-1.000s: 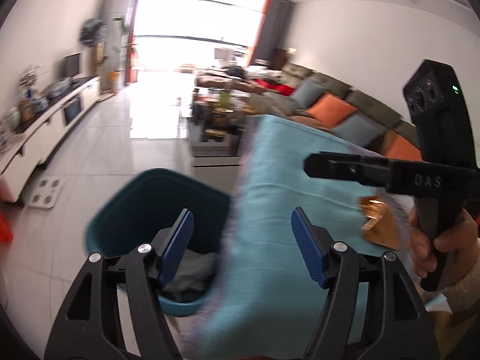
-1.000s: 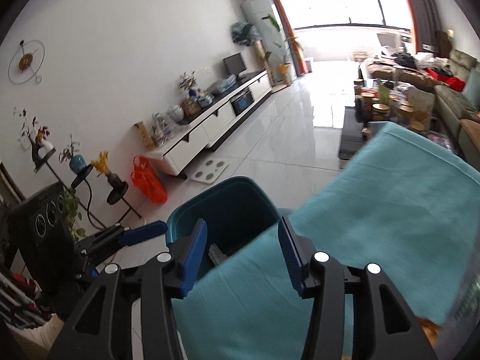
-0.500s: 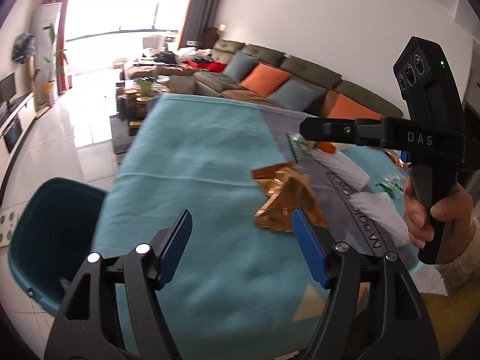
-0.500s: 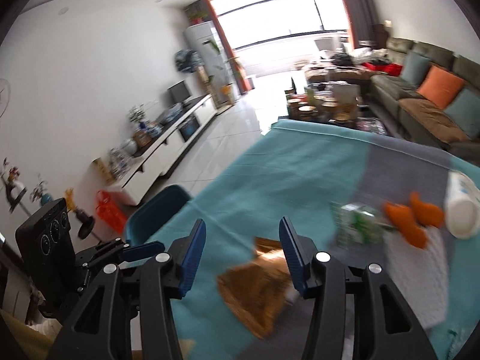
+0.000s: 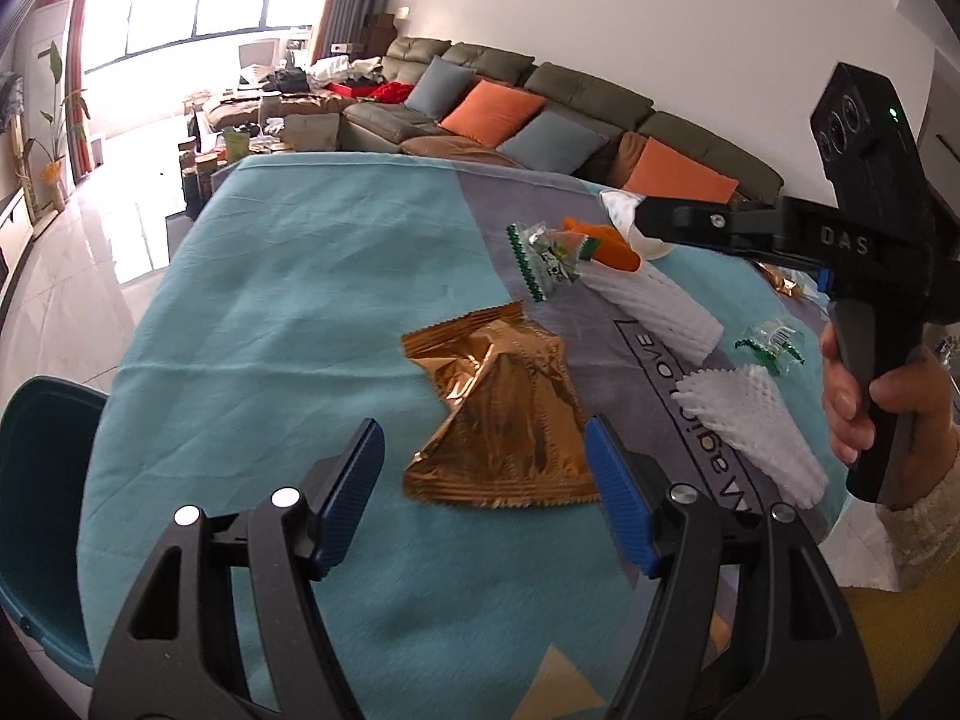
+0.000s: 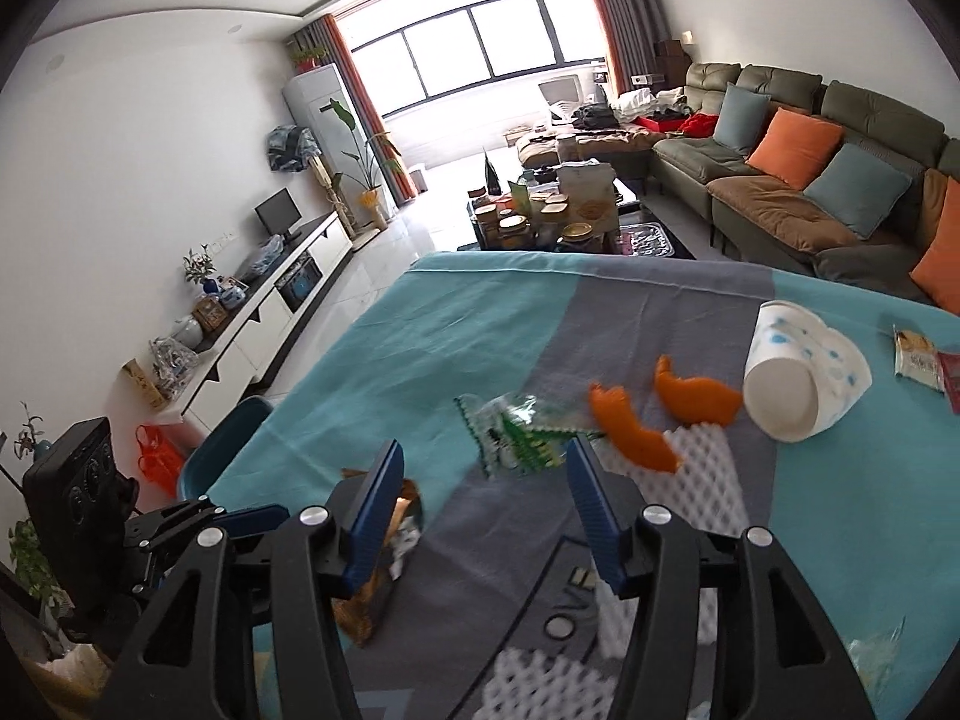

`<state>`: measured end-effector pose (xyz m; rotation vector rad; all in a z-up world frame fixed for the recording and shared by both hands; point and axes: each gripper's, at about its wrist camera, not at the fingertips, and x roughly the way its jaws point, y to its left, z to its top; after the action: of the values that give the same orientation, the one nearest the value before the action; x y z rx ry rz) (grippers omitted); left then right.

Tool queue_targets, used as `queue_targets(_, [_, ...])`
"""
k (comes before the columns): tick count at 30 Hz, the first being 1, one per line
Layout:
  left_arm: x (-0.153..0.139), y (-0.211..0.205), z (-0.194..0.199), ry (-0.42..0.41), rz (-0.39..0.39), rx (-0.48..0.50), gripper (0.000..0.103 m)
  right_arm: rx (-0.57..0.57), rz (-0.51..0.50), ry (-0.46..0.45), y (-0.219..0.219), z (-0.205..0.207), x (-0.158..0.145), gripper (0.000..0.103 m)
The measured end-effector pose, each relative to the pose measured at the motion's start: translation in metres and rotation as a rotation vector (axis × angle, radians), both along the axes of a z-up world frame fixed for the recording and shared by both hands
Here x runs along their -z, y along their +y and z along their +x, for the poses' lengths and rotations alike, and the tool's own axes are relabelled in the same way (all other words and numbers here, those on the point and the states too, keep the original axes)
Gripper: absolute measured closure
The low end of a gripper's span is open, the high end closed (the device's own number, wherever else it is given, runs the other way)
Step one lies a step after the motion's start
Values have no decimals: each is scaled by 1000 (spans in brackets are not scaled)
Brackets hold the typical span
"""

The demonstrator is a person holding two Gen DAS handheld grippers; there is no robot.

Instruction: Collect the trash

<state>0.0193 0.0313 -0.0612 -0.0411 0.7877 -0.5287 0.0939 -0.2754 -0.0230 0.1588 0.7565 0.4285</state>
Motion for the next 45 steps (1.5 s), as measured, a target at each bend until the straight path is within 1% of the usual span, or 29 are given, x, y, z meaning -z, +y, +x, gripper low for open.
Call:
queue_targets(2, [2,-2,2,12,6,2,36,-2,-10,10,2,6,3,49])
queue_targets(6, [5,-3,6,36,-3,8,42,-17,-38,30,6,21,11,49])
queue_targets(9, [7,-3,7,49,-15,19,45,-27,-52,35,11,29,14,49])
queue_targets(14, [10,-5,10,70,-25,36,53,-26,-58,58,10,37,20,49])
queue_targets(16, [11,-6,11,77,-28,44,60,-33,-55,71,10,41,23,49])
queue_targets(17, [12,-6,12,83,-31,49,62,-33,-57,72,9,41,24,49])
queue_targets(19, [13,-7,12,86,-30,52,72,-38,-61,80,11,43,27,49])
queue_targets(22, [15,-8,14,88,-25,48,79,-39,-64,91,11,46,32,49])
queue_targets(27, [17,-6,16,91,-39,39,80,-54,-69,96,15,48,36,51])
queue_targets(28, [17,-5,16,89,-39,38,80,-56,-69,95,15,48,37,52])
queue_targets(31, [17,-6,14,84,-38,40,81,-56,-63,94,13,48,37,63])
queue_targets(33, [17,-5,13,81,-38,42,81,-56,-60,94,13,47,37,66])
queue_targets(35, [17,-4,11,75,-33,39,81,-60,-56,95,13,45,37,77])
queue_targets(37, [15,-3,9,66,-28,37,82,-66,-62,92,14,44,37,78])
queue_targets(39, [13,-1,7,59,-30,34,82,-71,-53,87,13,43,36,83])
queue_targets(40, [12,1,5,53,-32,30,82,-73,-49,87,13,43,36,88])
queue_targets(41, [11,2,4,50,-34,28,82,-76,-45,87,13,42,36,98])
queue_targets(45, [6,11,-1,38,-41,14,82,-85,-24,88,13,41,34,98])
